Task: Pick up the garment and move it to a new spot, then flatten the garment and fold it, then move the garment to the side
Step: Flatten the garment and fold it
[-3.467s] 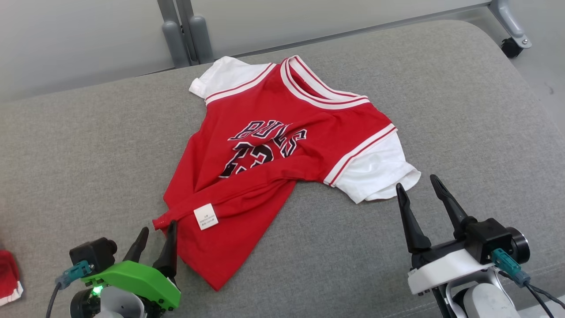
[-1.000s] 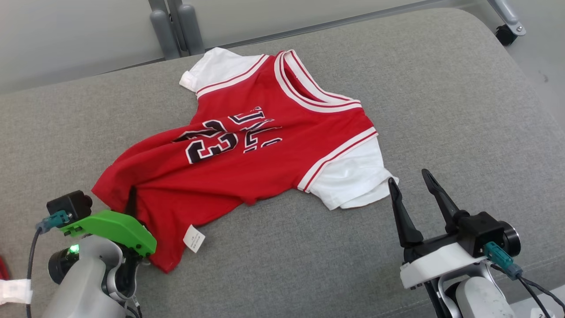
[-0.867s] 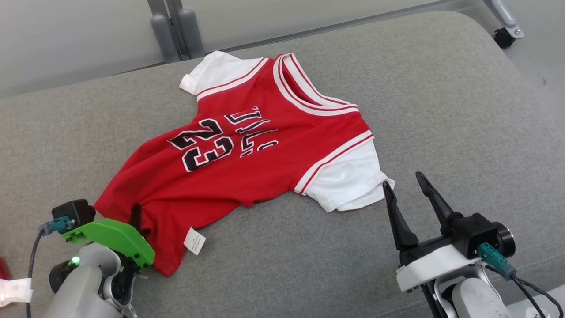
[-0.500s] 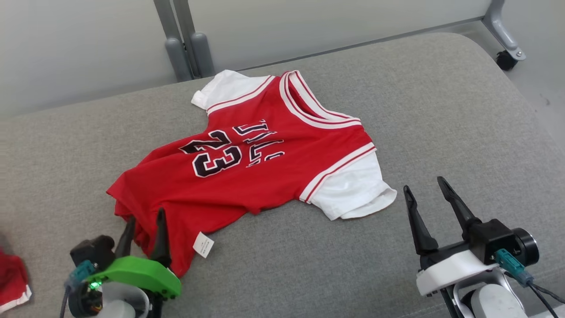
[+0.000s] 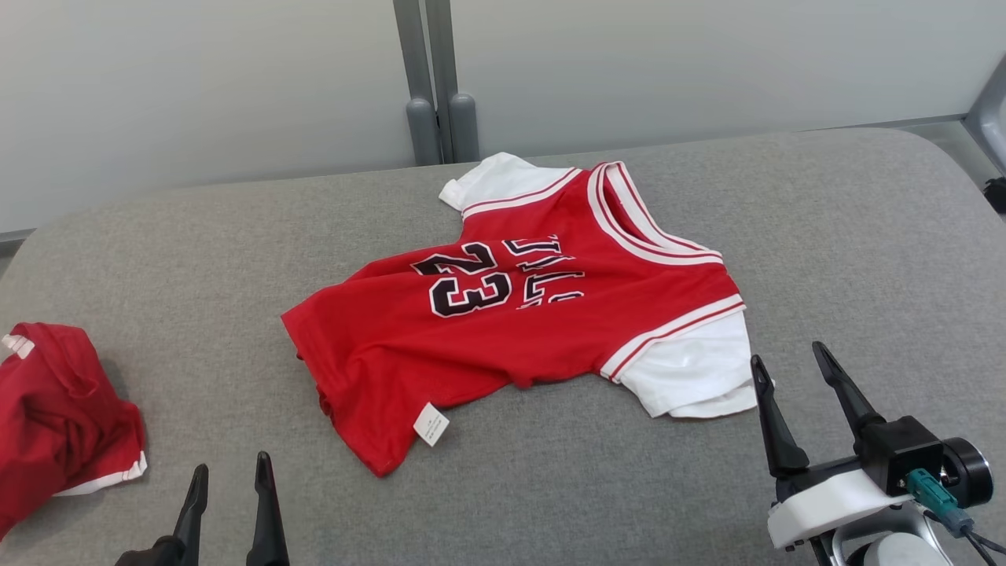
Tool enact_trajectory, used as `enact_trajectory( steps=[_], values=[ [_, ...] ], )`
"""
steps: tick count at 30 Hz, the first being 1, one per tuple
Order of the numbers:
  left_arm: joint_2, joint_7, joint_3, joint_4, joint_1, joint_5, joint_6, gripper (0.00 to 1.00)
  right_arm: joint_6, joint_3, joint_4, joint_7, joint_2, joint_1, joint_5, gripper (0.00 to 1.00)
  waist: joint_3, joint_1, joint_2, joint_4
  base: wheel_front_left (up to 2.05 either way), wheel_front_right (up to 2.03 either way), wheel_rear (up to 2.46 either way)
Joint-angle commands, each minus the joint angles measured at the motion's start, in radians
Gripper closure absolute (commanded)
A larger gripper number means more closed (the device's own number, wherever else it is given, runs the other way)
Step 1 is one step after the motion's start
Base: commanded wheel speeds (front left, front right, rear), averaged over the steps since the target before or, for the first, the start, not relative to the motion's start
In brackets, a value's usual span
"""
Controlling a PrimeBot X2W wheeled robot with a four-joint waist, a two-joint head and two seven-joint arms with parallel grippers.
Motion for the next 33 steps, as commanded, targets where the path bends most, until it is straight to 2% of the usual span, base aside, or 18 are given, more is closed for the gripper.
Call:
enact_trajectory(
  steps=[1,4,9,16,19,21,23,27,33],
  values=[
    [-0.008,0.0,0.018,0.0,0.02,0.017,-0.027,0.0,-0.001,-0.009,0.009,-0.003,0.001,0.016,-0.008,0.0,-0.007,0.0,0.0,0.016,0.0,0.0,0.0],
    [-0.014,0.0,0.047,0.002,0.019,0.041,-0.056,0.0,-0.001,-0.021,0.024,-0.003,0.008,0.021,-0.012,0.0,-0.004,0.0,0.0,0.016,0.0,0.0,0.0],
    [-0.02,0.0,0.065,0.007,0.005,0.039,-0.082,0.0,-0.001,-0.029,0.039,-0.003,0.015,0.021,-0.019,0.0,-0.003,0.0,0.0,0.012,0.0,0.0,0.0],
    [-0.02,0.0,0.045,-0.001,-0.01,0.017,-0.074,0.0,-0.001,-0.039,0.048,-0.003,0.021,-0.009,0.002,0.0,0.003,0.0,0.0,-0.003,0.0,0.0,0.0],
    [-0.02,0.0,-0.002,0.03,-0.02,0.002,-0.058,0.0,-0.001,-0.051,0.068,-0.003,0.012,-0.051,0.001,0.0,0.013,0.0,0.0,-0.007,0.0,0.0,0.0],
    [-0.02,0.0,-0.053,0.077,-0.047,-0.007,-0.043,0.0,-0.001,-0.058,0.136,-0.003,0.001,-0.083,-0.005,0.0,0.028,0.0,0.0,-0.007,0.0,0.0,0.0],
    [-0.019,0.044,-0.111,0.134,-0.092,-0.024,-0.033,0.0,-0.001,-0.051,0.22,0.024,-0.019,-0.151,-0.026,0.0,0.046,0.0,0.0,-0.003,0.0,0.0,0.0],
    [-0.019,0.145,-0.213,0.212,-0.18,-0.073,-0.028,0.0,-0.001,-0.054,0.38,0.133,-0.036,-0.269,-0.057,0.0,0.077,0.0,0.0,0.011,0.0,0.0,0.0],
    [-0.019,0.243,-0.322,0.309,-0.282,-0.09,-0.004,0.0,-0.001,-0.005,0.563,0.285,-0.021,-0.41,-0.063,0.0,0.116,0.0,0.0,0.023,0.0,0.0,0.0]
  ],
)
